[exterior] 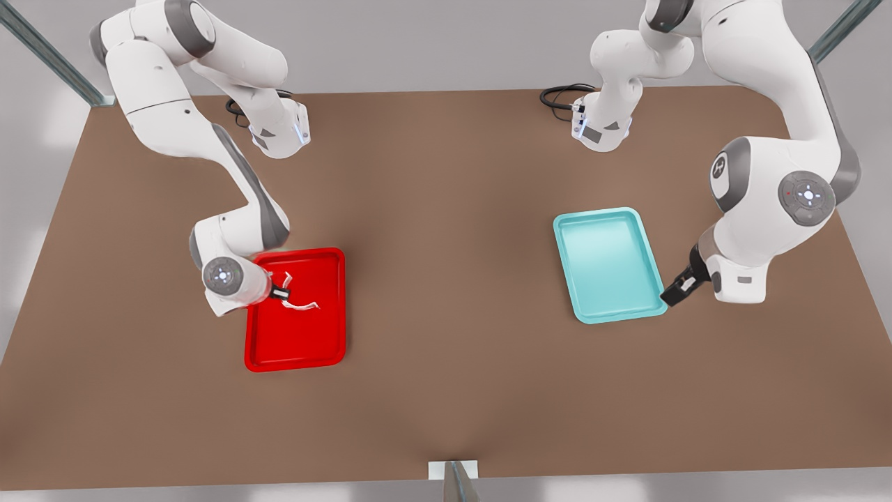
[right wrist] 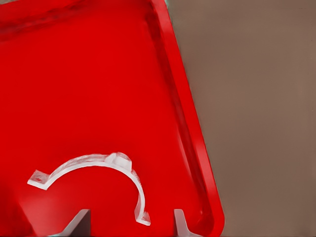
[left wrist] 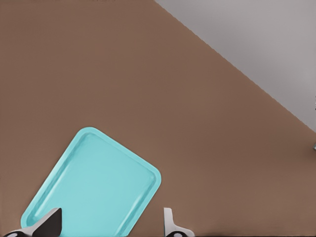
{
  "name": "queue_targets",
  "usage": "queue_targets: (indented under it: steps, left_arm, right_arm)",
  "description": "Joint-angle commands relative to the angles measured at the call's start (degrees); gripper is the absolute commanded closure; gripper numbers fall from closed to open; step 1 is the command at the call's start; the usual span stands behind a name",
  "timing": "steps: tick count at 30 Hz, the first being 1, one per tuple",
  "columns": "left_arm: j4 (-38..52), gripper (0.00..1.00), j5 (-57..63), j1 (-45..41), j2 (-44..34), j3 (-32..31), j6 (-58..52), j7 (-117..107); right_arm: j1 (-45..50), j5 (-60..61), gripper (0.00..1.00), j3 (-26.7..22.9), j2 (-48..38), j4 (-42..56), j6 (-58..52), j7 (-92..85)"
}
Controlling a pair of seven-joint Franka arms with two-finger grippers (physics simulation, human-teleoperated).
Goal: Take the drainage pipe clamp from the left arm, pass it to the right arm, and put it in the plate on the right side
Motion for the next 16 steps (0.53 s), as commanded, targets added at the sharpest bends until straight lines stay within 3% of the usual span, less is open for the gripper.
queue_targets:
  steps: [1, 3, 4, 5, 6, 8, 10, 16]
  left_arm:
    - [0.1, 0.0, -0.1, -0.2, 0.0, 0.0, 0.0, 45.0]
    - [0.5, 0.0, 0.0, -0.2, 0.1, 0.0, 0.0, 48.7]
    - [0.6, 0.0, 0.0, -0.2, 0.3, 0.0, 0.1, 49.2]
    - [1.6, 0.0, 0.0, -0.3, 1.0, 0.0, 0.2, 49.2]
    - [1.8, 0.0, 0.0, -0.9, 1.3, 0.0, 0.2, 49.2]
    - [1.8, 0.0, 0.0, -0.9, 1.3, 0.0, 0.2, 49.2]
    - [1.8, 0.0, 0.0, -0.9, 1.3, 0.0, 0.2, 49.2]
    - [1.8, 0.0, 0.0, -1.0, 1.3, 0.0, 0.4, 49.2]
  right_arm:
    - [0.0, 2.0, 0.0, 1.5, -1.6, 9.3, -13.9, -14.4]
    - [-0.3, 5.3, 0.0, 2.1, -3.2, 23.4, -21.6, -21.7]
    - [-1.5, 7.9, 0.0, 1.3, -7.2, 25.5, -22.0, -26.0]
    - [0.3, 14.9, 0.0, -7.4, -13.2, 24.4, -24.1, -32.0]
    - [9.4, 17.0, 0.0, -21.2, -15.5, 24.8, -26.2, -38.4]
    - [17.4, 16.6, 0.0, -31.2, -20.1, 22.6, -26.5, -40.3]
    - [19.5, 16.8, 0.0, -31.2, -15.4, 22.6, -25.7, -40.3]
    - [20.2, 16.6, 0.0, -30.0, -12.8, 26.7, -25.4, -39.5]
